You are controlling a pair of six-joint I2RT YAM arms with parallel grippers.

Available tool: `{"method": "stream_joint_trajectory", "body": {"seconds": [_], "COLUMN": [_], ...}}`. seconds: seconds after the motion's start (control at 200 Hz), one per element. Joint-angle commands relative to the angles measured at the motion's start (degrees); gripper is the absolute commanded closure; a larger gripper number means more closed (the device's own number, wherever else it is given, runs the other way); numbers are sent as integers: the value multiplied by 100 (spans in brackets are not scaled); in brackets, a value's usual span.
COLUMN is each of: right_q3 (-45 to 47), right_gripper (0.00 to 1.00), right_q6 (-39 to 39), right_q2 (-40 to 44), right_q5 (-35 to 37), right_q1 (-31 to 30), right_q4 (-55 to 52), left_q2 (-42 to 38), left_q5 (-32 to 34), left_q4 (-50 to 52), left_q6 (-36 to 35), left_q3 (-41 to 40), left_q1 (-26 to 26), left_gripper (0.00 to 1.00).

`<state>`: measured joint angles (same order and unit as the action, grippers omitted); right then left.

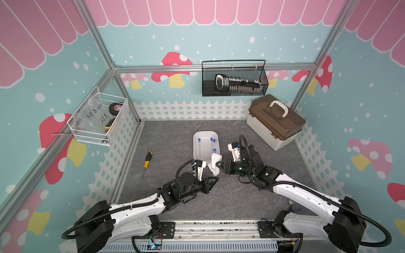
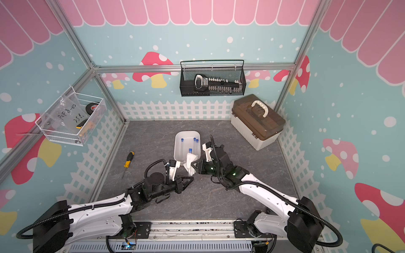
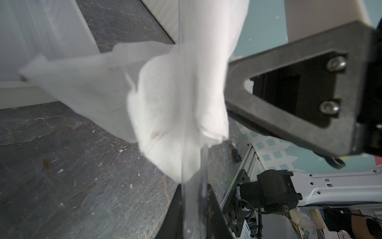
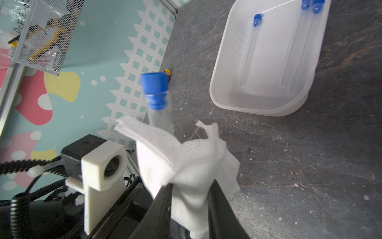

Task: Wipe the exteriors of test tubes
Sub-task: Wipe the dirt from the test tube.

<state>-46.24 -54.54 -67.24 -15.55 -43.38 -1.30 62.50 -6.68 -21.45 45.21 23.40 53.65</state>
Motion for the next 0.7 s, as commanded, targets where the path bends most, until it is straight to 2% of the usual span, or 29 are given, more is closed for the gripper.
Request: {"method": "stream_joint_trajectory", "body": {"seconds": [0.0,0.165,0.435,0.695], "right_q3": [148,159,65,-248], "right_gripper": [70,71,70,67], "right_q6": [-108,-144,-68,40], "right_q2": [90,-162,-271,-621], "right_q5": [-235,-239,354,271], "right_q1": [-75,-97,-136,-145], "right_q4": [469,517,-61,-16], "left_q2": [69,81,-112,-91], "left_q5": [-48,-79,11,-5], "left_q4": [-48,-69,24,-23], "left_q6": [-6,-12,-20,-10], "left_q3": [110,111,25,15], "left_q1": [-17,-21,-21,-21], "left_gripper": [92,92,92,92]}}
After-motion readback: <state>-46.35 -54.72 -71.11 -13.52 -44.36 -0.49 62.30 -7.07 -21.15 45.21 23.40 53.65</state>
